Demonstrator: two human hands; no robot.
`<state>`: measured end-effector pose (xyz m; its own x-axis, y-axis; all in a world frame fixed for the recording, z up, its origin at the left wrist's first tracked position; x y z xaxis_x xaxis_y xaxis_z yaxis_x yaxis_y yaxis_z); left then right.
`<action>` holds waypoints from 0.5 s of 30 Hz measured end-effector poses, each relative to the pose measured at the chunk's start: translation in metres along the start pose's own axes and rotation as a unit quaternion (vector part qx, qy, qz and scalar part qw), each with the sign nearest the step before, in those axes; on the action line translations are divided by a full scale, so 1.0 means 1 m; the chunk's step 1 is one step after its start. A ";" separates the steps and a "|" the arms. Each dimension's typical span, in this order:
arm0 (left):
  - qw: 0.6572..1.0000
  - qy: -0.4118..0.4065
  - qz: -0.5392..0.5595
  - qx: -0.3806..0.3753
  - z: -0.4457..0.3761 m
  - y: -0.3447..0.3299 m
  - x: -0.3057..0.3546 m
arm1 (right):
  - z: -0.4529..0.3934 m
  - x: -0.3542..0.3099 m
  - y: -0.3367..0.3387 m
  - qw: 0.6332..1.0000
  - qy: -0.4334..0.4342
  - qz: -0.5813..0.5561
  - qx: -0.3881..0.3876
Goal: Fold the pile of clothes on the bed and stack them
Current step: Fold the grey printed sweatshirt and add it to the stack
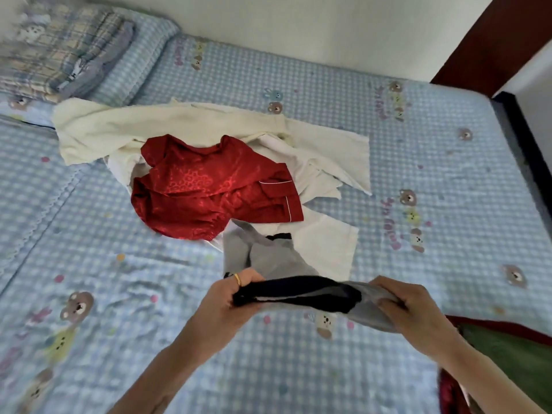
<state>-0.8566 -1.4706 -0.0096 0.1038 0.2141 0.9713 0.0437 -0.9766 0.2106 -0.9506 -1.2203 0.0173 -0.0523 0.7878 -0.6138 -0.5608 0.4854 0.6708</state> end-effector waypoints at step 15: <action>0.953 -0.042 -0.223 -0.199 0.044 -0.110 0.102 | 0.167 0.056 0.159 0.999 -0.002 0.016 0.038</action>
<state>-0.8069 -1.3404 0.0619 0.2427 0.5941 0.7669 -0.2768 -0.7152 0.6417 -0.9042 -1.0356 0.1590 -0.0654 0.8049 -0.5897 -0.4944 0.4872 0.7199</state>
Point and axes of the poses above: each hand's wrist, its own z-axis away from the middle knuckle, its own y-axis out of the back of the hand, x = y × z, the point moved 7 cm from there along -z, towards the middle knuckle, and after that the axes turned 14 degrees about -y, right-handed, at the moved point
